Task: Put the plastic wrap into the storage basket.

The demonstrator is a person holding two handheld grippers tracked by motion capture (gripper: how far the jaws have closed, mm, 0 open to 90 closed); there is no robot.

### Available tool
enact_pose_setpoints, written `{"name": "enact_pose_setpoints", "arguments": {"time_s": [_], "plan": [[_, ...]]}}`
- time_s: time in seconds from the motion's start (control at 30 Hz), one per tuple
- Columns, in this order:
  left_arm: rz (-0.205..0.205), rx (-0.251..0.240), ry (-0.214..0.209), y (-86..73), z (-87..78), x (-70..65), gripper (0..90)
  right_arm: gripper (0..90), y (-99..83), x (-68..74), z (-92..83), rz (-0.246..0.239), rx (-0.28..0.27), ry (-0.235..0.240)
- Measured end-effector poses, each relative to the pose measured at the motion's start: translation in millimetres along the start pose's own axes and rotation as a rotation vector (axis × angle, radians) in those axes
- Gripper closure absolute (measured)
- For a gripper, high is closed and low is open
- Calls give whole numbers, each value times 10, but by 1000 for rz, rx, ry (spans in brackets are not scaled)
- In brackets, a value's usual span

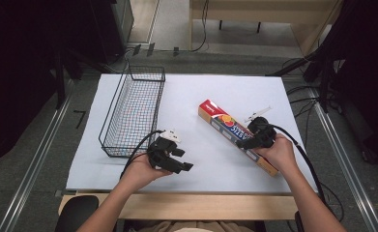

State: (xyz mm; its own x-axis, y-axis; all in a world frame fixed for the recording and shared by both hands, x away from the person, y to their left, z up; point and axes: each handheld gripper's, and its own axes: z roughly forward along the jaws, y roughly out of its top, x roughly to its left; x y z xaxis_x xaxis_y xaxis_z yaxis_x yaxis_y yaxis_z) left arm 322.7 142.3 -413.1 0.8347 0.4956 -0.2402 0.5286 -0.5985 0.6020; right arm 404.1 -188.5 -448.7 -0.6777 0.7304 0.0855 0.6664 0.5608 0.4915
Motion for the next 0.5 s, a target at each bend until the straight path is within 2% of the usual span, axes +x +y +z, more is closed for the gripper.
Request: {"name": "enact_pose_setpoints", "arguments": {"time_s": [0.1,0.17,0.33,0.43,0.5], "plan": [[2,-8,-6,15,10,4,370,327,-29,16,39,0,59,-4],[5,-1,-5,23,20,0,370,331,-23,25,64,-4,80,-4],[19,-7,-4,42,26,-9,370,336,-24,39,74,-4,77,-16],[21,-10,-6,55,26,-15,371,362,-14,75,80,-18,89,-49],[18,-10,-4,63,31,-21,371,400,-8,113,43,-36,73,-83]]}}
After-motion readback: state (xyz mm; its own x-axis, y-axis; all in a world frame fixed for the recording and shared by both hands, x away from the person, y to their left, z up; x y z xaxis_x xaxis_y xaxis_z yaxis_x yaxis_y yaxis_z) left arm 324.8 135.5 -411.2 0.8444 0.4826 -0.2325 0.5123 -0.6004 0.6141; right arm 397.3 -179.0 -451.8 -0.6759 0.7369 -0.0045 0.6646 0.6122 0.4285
